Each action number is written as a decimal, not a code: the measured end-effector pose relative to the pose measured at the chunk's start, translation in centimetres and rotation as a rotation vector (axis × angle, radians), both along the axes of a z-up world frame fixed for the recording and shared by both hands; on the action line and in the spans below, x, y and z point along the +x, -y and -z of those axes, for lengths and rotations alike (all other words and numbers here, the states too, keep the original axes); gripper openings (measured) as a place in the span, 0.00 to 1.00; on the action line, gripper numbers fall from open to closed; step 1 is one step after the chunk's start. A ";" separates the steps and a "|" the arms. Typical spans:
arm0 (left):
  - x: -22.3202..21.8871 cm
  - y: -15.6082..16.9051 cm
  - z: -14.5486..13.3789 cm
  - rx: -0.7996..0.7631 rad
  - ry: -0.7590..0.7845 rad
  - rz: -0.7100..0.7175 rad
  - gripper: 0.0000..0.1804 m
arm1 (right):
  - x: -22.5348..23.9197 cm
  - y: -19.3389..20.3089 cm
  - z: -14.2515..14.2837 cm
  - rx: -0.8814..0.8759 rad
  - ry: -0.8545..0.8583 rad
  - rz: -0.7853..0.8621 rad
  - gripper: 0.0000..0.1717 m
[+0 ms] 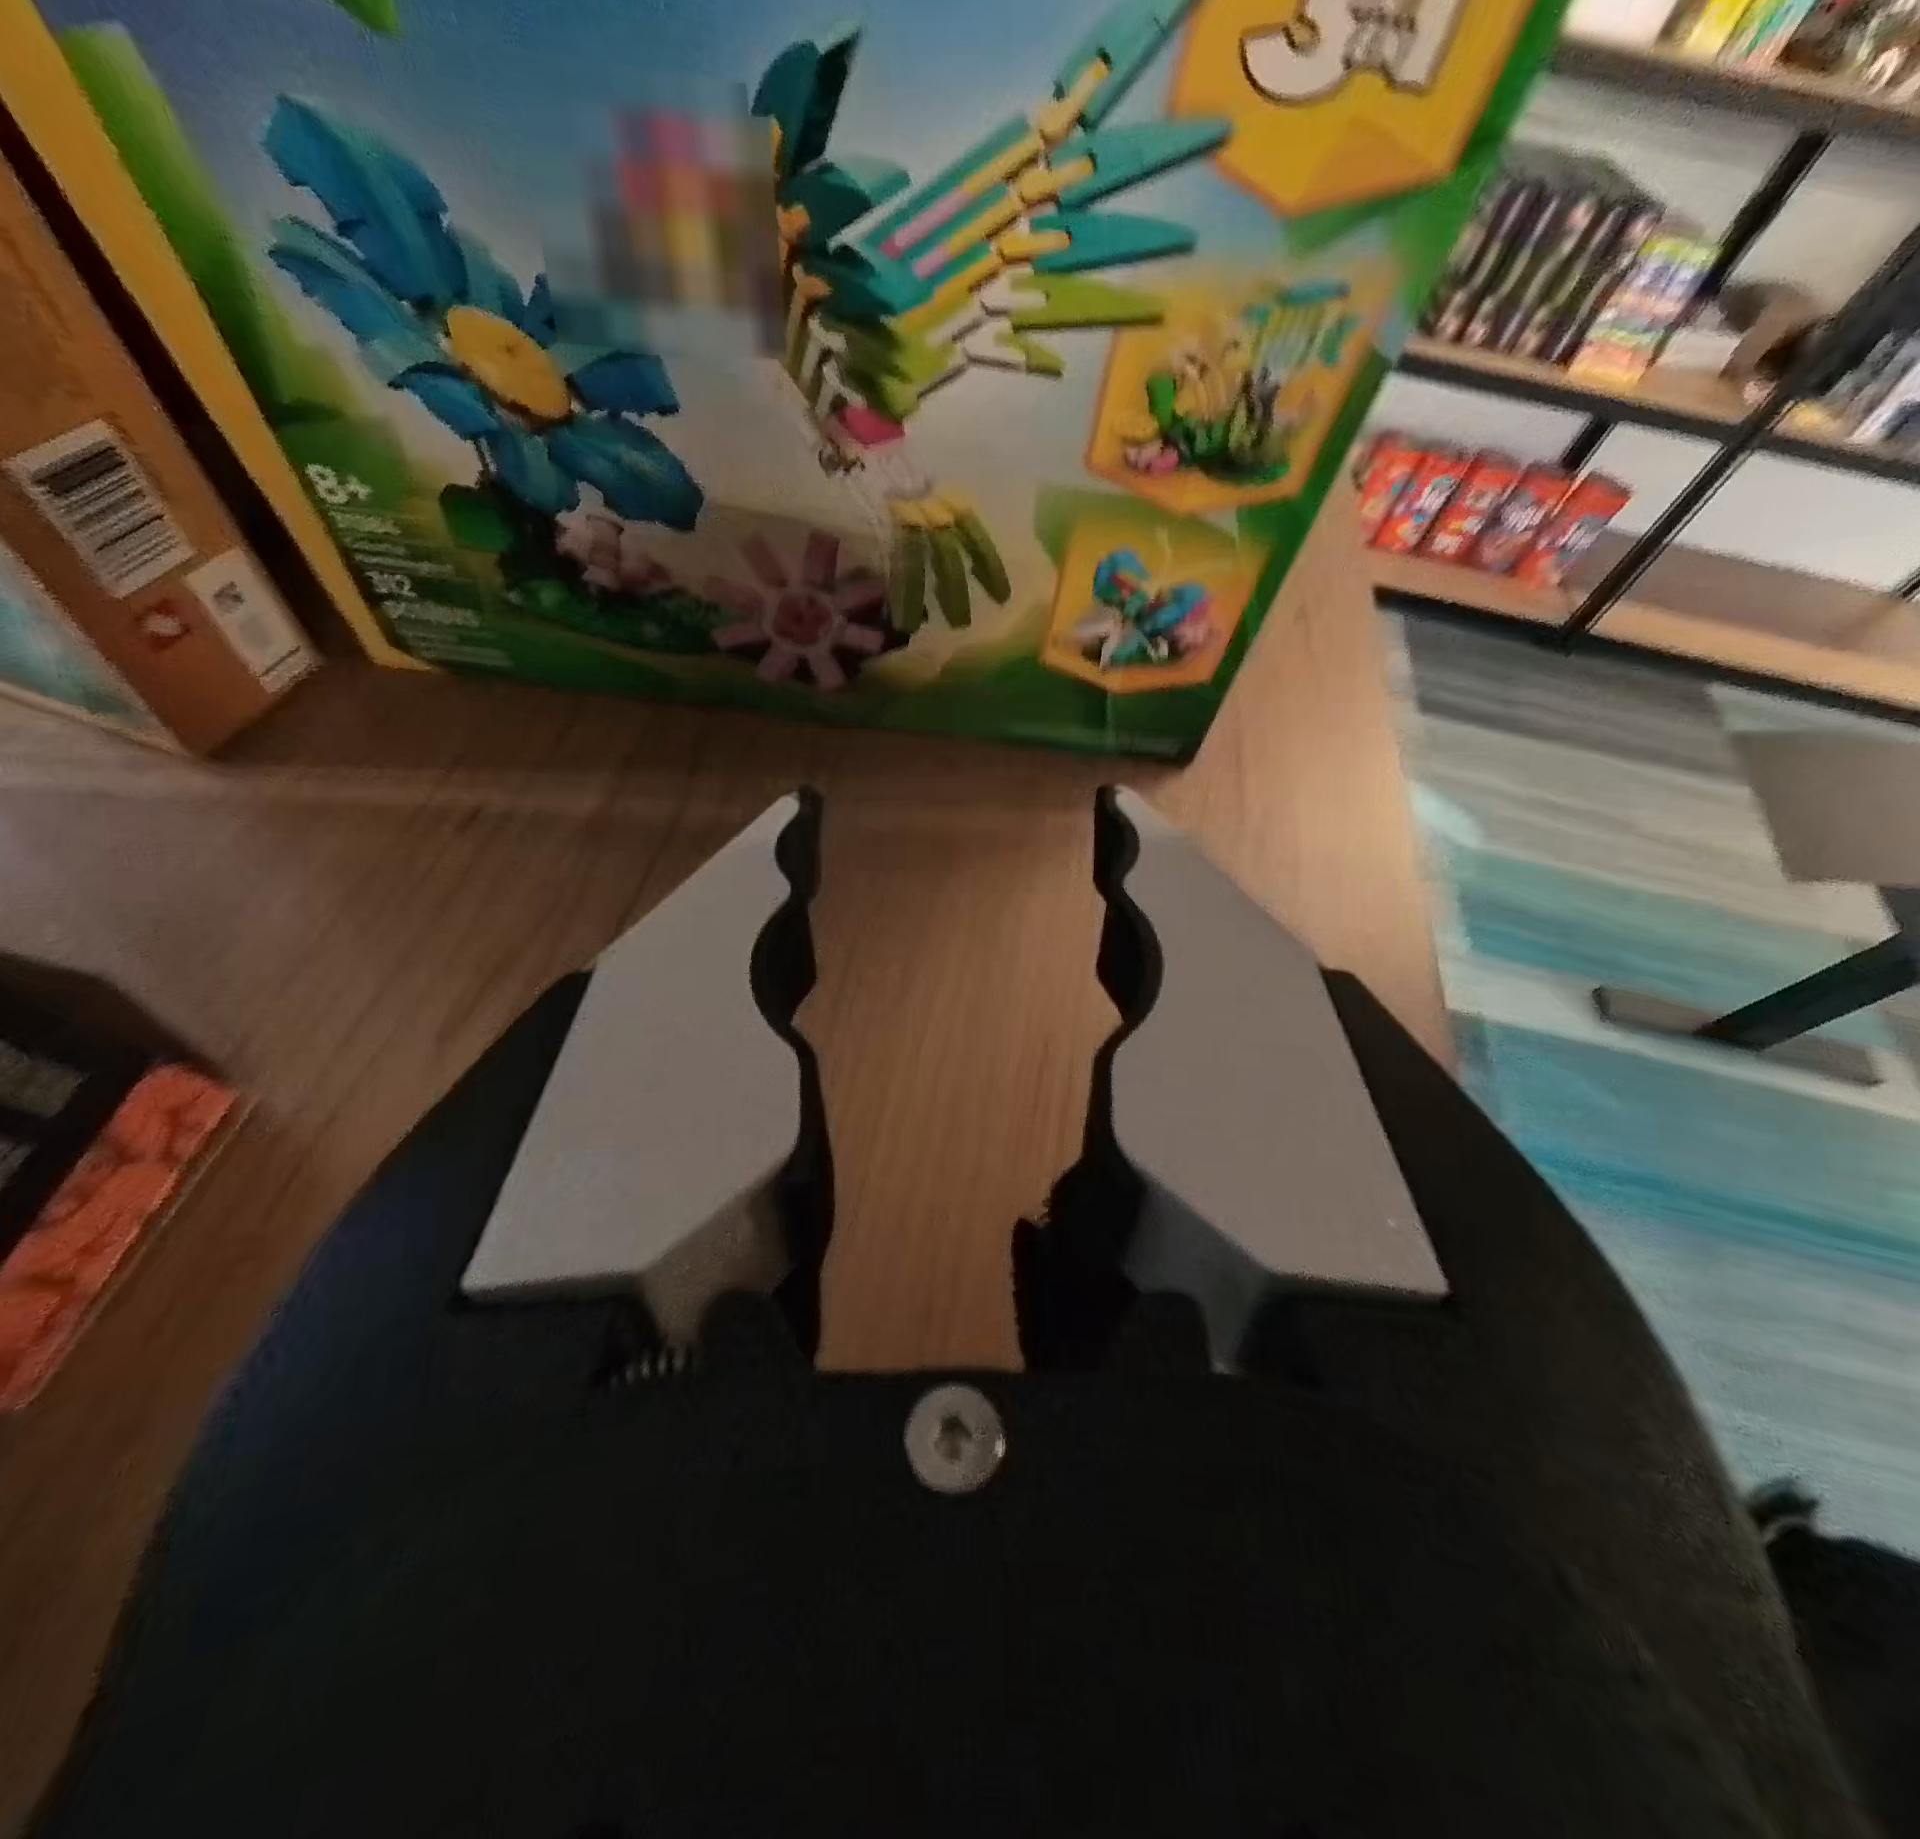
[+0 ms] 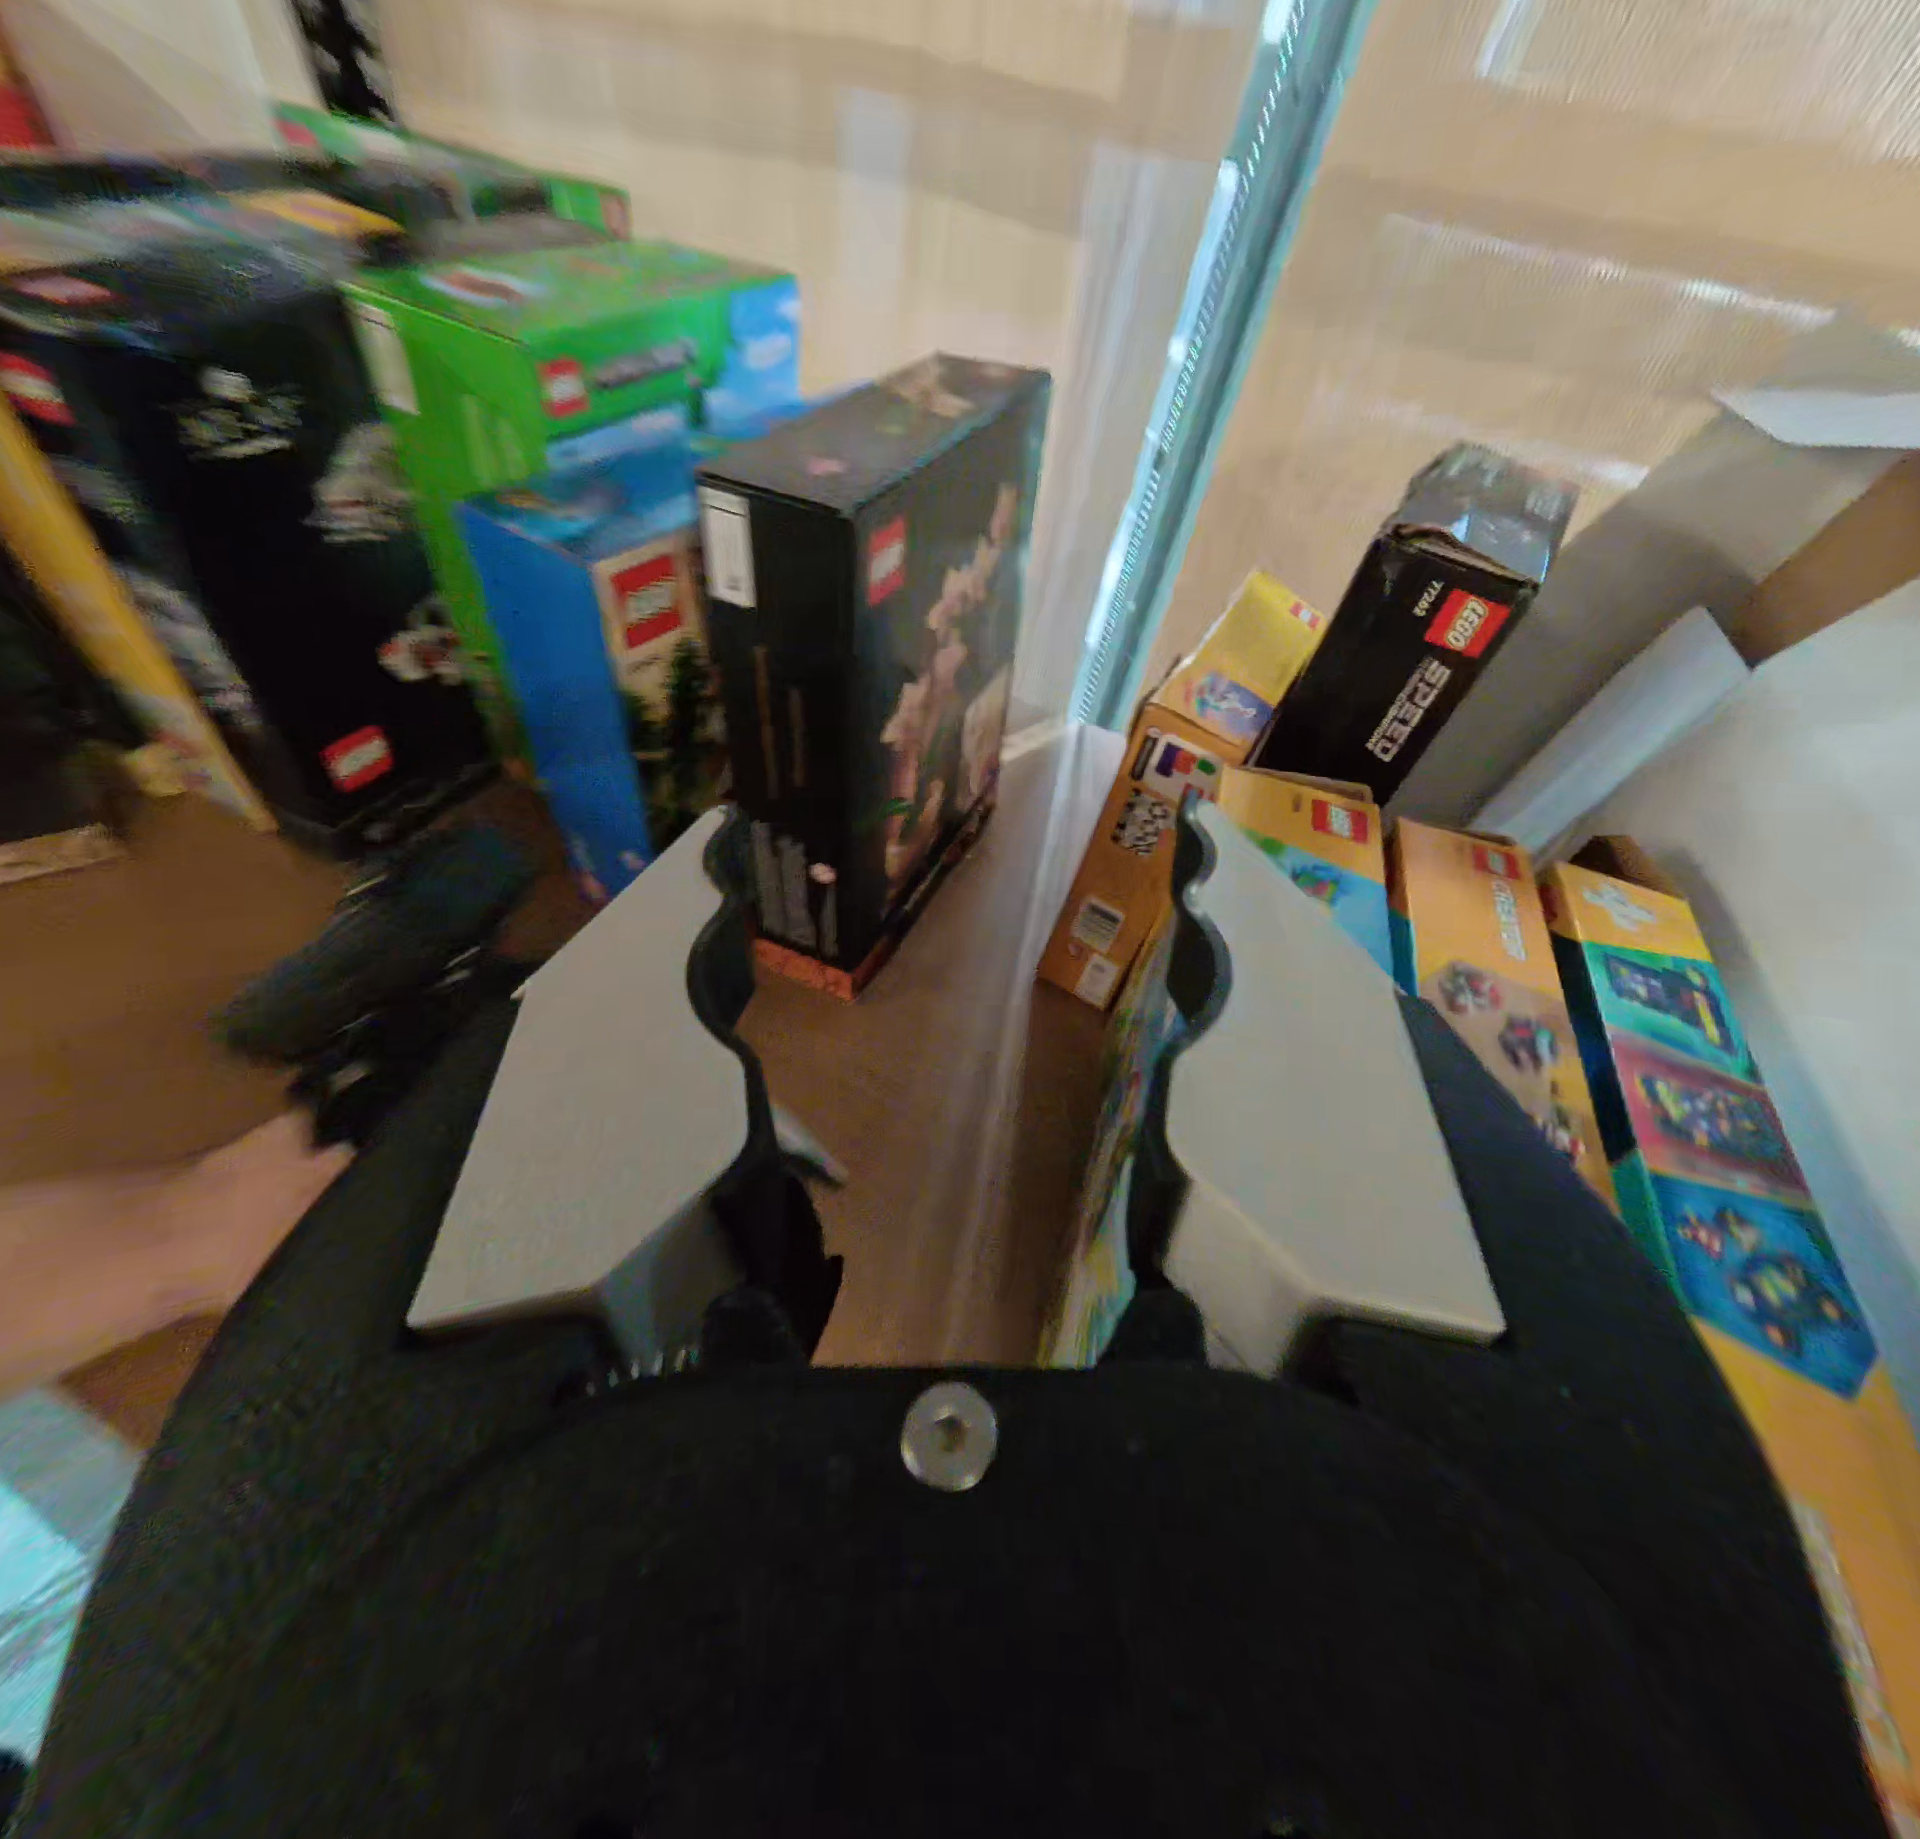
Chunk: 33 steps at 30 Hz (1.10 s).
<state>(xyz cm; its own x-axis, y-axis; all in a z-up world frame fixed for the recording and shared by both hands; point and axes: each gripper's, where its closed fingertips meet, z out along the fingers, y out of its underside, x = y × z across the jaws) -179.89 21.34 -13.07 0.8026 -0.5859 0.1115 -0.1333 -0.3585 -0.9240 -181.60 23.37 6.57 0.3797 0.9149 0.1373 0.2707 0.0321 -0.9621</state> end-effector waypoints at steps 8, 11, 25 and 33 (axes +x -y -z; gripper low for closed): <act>-4.5 5.8 1.0 0.107 -0.229 -0.016 0.26 | -7.4 -9.8 2.7 -0.039 0.290 0.270 0.55; -5.4 6.9 1.5 0.125 -0.217 -0.015 0.25 | -8.4 -12.6 4.7 -0.100 0.388 0.324 0.55; -5.4 6.3 1.5 0.129 -0.158 0.012 0.23 | -10.7 -17.3 11.1 -0.256 0.663 0.418 0.47; -5.3 6.6 1.4 0.130 -0.155 0.019 0.21 | -12.4 -17.5 10.6 -0.221 0.643 0.405 0.33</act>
<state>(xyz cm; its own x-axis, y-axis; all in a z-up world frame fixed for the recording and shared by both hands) -185.20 14.71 -14.43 0.7931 -0.6024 -0.0897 -0.2829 -0.2339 -0.9302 -193.99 40.85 -4.02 0.5969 0.7540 0.2743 0.7255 -0.3612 -0.5858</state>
